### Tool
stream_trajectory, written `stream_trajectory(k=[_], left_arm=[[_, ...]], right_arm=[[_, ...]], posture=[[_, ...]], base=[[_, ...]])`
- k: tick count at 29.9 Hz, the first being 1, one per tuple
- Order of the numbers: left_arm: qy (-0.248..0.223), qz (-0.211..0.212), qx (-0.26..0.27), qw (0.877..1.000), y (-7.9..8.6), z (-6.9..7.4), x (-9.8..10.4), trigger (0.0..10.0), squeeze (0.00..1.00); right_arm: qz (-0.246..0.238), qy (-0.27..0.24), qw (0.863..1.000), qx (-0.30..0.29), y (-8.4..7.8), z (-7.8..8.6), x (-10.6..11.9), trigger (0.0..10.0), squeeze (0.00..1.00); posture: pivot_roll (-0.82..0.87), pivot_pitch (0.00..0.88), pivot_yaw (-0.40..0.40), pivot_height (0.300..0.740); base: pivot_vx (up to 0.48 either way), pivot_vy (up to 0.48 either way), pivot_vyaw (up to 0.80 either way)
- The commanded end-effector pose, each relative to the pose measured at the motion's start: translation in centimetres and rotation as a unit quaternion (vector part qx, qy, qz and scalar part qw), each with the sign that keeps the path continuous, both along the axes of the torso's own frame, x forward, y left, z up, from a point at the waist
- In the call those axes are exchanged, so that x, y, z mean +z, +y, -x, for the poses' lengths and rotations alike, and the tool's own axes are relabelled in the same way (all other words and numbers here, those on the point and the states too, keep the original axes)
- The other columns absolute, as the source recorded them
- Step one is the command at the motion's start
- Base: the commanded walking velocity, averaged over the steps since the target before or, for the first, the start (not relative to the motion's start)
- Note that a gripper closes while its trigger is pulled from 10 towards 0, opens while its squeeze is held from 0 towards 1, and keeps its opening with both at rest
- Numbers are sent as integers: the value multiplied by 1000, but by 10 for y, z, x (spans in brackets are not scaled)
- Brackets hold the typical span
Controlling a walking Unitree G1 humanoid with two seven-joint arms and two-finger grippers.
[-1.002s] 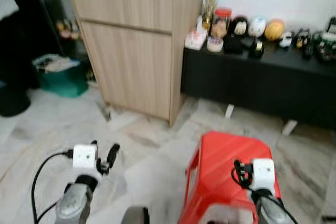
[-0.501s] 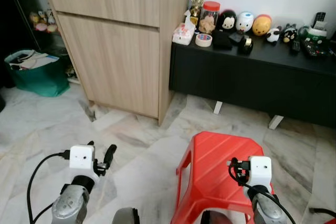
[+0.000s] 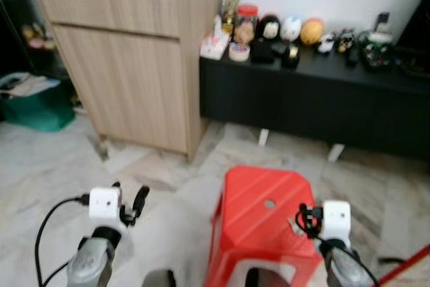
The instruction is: Hang keys on a hook
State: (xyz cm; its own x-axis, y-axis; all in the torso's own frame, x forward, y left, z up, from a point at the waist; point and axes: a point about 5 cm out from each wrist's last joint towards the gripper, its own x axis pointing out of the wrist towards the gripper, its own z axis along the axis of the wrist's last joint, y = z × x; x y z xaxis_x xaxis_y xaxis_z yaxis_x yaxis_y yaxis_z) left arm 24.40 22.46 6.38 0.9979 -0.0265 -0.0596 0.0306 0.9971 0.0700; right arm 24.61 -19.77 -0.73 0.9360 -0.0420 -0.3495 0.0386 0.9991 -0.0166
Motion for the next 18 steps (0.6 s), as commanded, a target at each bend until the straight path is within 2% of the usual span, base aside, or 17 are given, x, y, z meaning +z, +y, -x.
stream_trajectory(k=[1,18], left_arm=[[-2,2,-1,1000,-3,0,1,10000,0],[1,8,-7,1000,-9,-6,-1,10000,0]], right_arm=[[6,6,1000,2,-4,-1,-1,10000,0],[2,29,999,42,3,-8,-3,10000,0]], posture=[[117,0,-58,605],[90,0,-53,605]], base=[[0,0,0],[0,0,0]])
